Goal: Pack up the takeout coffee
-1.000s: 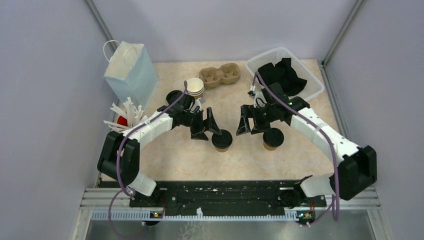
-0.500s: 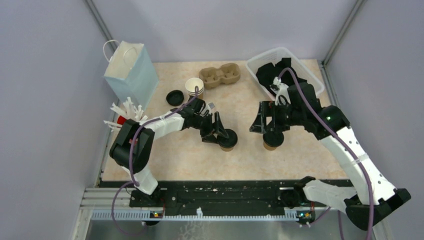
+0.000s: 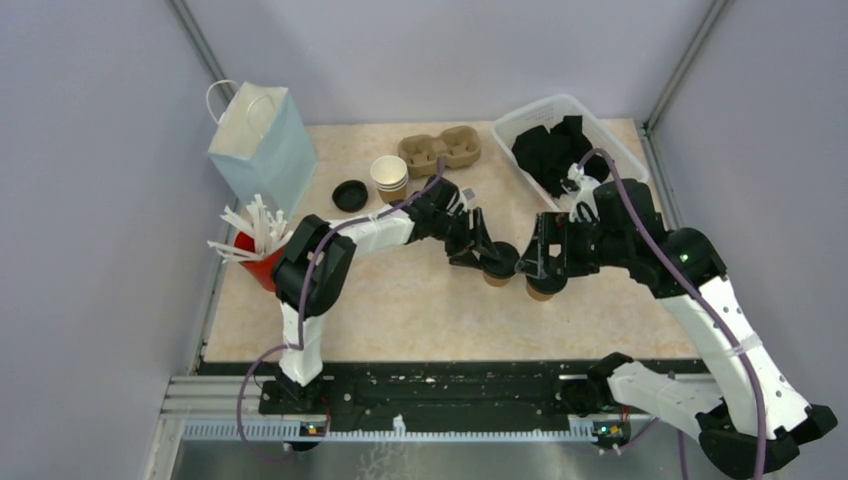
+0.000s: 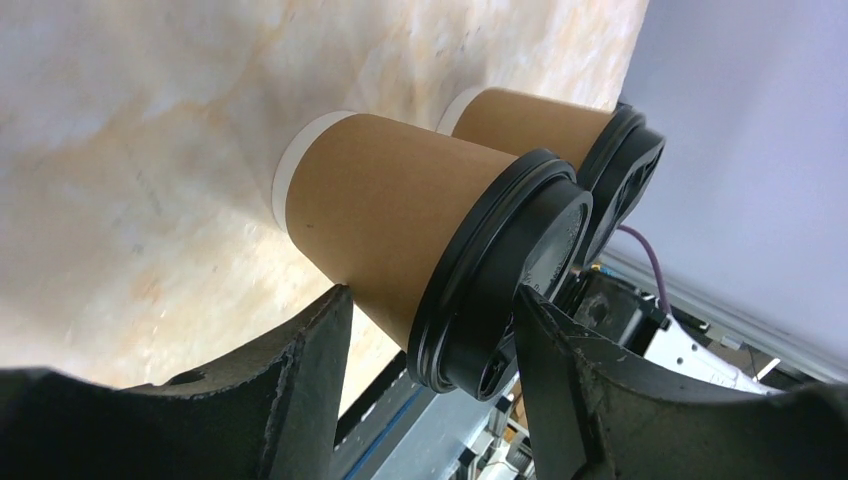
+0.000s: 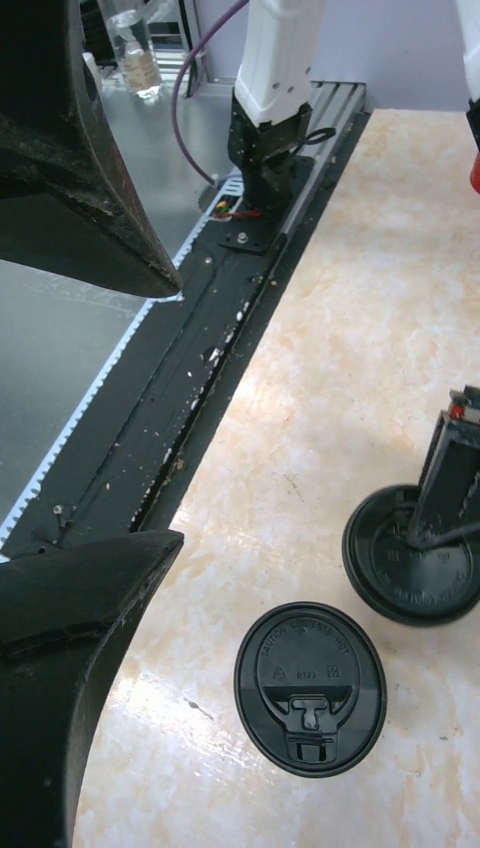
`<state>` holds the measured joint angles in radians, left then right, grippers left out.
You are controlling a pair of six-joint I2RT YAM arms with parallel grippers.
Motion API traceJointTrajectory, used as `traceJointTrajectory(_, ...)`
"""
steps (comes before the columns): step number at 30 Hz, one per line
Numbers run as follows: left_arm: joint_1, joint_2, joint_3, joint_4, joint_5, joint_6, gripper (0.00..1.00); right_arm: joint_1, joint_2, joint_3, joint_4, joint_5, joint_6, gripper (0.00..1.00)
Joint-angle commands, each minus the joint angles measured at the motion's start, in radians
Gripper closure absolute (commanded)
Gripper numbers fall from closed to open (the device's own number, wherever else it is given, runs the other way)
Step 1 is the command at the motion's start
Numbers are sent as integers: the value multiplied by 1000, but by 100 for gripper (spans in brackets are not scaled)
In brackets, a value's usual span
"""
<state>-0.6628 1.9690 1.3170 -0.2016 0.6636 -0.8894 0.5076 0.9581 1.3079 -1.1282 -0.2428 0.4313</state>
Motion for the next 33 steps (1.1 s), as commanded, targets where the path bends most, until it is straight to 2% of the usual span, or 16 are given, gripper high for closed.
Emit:
traceJointTrajectory(1,-13,79,96,29,-97,-22,36,-2,-25,46,-12,23,23,14)
traceJointTrajectory(8,-23,157,218,28,-94,-32,34,-2,-29,42,-17,27,25,14)
traceJointTrajectory(10,-32,175,256,19,-78,-21,30,-2,-27,44,-13,25,25,14)
traceJointTrajectory(13,-33,169,313,-48,-96,35,17,-2,-21,57,-4,25,20,14)
traceJointTrajectory(20,11,35,441,-258,-160,228,2,-2,-4,71,39,4,2,13)
traceJointTrajectory(25,50,-54,541,-441,-235,334,1,-1,1,68,58,-15,-13,13)
traceJointTrajectory(29,80,-154,610,-583,-384,449,2,-2,0,65,62,-39,-34,13)
traceJointTrajectory(33,198,-246,683,-701,-433,485,2,-2,8,85,68,-74,-40,13)
